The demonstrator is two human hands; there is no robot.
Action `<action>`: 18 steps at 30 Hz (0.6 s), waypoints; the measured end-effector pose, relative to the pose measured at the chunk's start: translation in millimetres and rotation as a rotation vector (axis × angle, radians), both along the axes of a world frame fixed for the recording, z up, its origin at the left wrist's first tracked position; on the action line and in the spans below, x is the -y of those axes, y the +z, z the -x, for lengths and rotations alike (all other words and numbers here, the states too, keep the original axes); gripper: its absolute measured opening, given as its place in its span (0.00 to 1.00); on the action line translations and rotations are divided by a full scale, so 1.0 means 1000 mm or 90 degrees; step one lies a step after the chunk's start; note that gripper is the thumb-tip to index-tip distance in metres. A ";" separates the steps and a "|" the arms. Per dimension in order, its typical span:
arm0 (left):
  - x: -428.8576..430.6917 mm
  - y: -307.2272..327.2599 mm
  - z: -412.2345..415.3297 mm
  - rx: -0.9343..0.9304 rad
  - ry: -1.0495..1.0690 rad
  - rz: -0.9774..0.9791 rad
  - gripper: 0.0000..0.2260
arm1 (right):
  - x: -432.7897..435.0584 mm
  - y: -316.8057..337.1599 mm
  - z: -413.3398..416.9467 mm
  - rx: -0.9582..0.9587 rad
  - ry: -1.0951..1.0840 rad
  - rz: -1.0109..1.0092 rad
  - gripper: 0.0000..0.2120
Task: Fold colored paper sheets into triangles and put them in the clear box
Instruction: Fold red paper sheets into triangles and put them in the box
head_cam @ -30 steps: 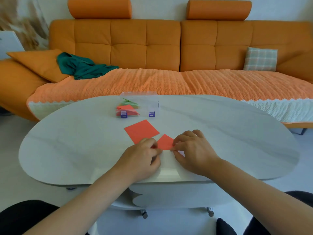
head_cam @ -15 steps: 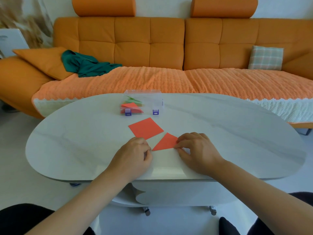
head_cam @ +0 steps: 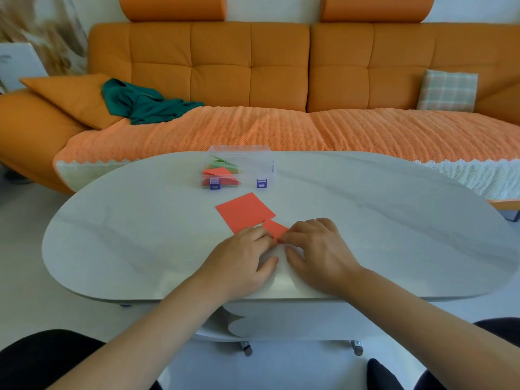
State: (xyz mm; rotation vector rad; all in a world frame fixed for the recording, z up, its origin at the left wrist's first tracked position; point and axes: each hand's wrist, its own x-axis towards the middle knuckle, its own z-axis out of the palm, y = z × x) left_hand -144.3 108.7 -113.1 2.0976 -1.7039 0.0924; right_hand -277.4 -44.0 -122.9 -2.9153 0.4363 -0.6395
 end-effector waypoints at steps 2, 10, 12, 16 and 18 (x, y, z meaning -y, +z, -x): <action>0.000 0.000 0.000 0.022 0.005 -0.018 0.15 | -0.001 0.001 0.001 -0.008 -0.007 0.034 0.16; 0.001 0.006 0.002 0.052 0.006 -0.073 0.17 | 0.007 0.009 0.014 -0.061 -0.078 0.052 0.19; 0.002 0.006 0.002 0.057 0.009 -0.081 0.17 | 0.010 0.011 0.020 -0.084 -0.110 0.042 0.18; 0.004 0.005 0.001 0.052 0.007 -0.082 0.17 | 0.017 0.018 0.030 -0.119 -0.156 0.024 0.15; 0.004 0.004 0.001 0.048 0.008 -0.074 0.17 | 0.020 0.020 0.034 -0.115 -0.172 0.018 0.15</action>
